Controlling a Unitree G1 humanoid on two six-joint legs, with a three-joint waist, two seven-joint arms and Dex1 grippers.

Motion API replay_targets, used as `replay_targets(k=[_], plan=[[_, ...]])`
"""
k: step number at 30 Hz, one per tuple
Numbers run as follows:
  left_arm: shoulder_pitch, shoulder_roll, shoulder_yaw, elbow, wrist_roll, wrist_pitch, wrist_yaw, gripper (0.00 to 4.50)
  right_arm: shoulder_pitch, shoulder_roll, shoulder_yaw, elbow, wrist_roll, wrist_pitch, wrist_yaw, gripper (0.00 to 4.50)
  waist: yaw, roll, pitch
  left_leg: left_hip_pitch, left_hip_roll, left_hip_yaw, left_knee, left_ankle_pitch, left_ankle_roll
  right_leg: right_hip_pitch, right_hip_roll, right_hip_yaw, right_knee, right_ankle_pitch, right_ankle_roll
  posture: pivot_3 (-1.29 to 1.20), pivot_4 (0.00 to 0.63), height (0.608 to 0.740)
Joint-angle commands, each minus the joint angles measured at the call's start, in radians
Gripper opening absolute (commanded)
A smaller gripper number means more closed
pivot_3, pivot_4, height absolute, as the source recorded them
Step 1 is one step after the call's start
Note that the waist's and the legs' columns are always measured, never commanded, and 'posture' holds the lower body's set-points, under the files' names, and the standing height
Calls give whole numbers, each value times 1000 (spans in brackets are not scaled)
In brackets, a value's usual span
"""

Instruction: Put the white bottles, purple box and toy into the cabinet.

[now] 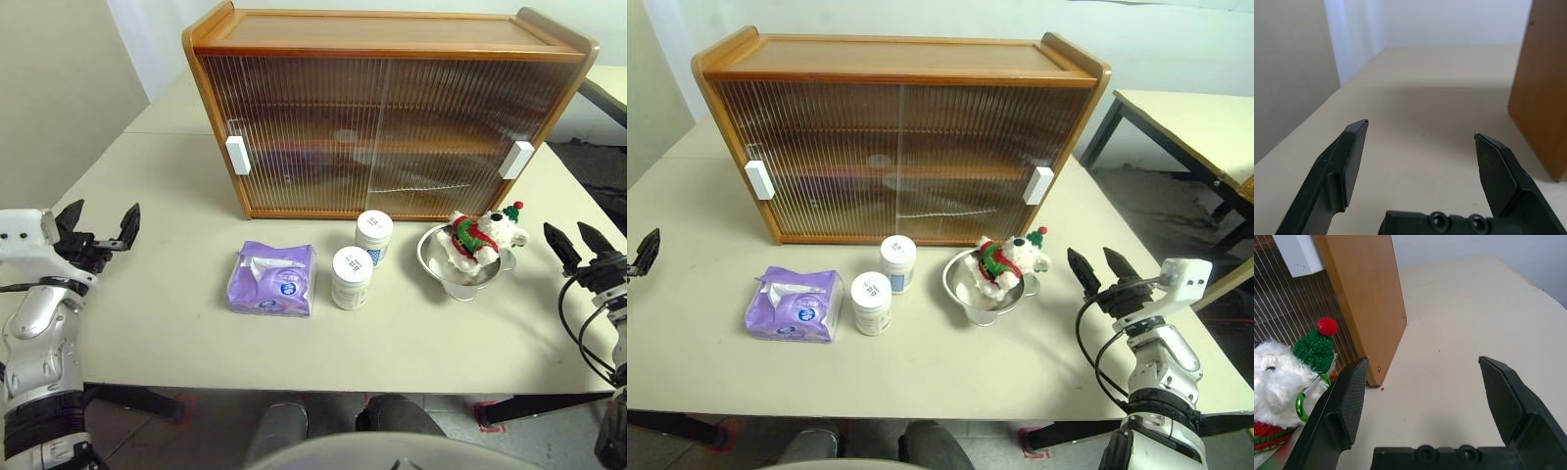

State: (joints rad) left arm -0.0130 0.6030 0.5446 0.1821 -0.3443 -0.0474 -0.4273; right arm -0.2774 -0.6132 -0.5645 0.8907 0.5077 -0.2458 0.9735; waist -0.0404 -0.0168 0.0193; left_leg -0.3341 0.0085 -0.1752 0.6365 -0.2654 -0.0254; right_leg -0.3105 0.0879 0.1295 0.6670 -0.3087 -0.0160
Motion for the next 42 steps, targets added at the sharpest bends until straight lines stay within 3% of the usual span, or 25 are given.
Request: replay_targets(k=[1, 19, 23, 26, 33, 42], plan=[[0, -21, -12, -50, -3, 40, 30, 4473, -5, -17, 9, 1, -9, 1, 4, 4500, 0, 0, 0, 0, 0, 0, 0, 0, 0, 0, 0, 0, 0, 0, 0, -23, 0, 740], [63, -46, 8, -302, -31, 202, 92, 4473, 22, -49, 1, -15, 23, 59, 136, 4500, 11, -2, 1, 1, 0, 1, -1, 0, 0, 1, 0, 0, 0, -2, -3, -6, 11, 740], [60, -42, -3, -312, -35, 229, 82, 3544, 44, -96, -29, -74, 84, 120, 239, 4500, 17, -2, 4, 1, -2, 1, -1, 0, 0, 1, 1, 0, 0, -4, -4, -9, 28, 740], [33, -27, -33, -297, -42, 226, 38, 2454, 120, -119, -22, -273, 185, 278, 368, 4500, 20, -5, 8, -1, -2, 2, -1, 1, -1, 2, 2, 0, 0, -5, -4, -34, 32, 740], [-46, -6, -100, -259, -29, 221, -32, 14, 249, -109, -6, -597, 262, 420, 392, 4500, 10, -14, 13, 1, -3, 3, 2, 0, -3, 5, 3, 0, 0, -6, -5, -83, 33, 740], [-113, 40, -176, -197, 16, 170, -123, 14, 317, -94, 61, -828, 281, 492, 403, 4500, -14, -19, 17, -3, -3, 4, 5, -1, -3, 4, 3, 0, -1, -7, -2, -108, 32, 740]])
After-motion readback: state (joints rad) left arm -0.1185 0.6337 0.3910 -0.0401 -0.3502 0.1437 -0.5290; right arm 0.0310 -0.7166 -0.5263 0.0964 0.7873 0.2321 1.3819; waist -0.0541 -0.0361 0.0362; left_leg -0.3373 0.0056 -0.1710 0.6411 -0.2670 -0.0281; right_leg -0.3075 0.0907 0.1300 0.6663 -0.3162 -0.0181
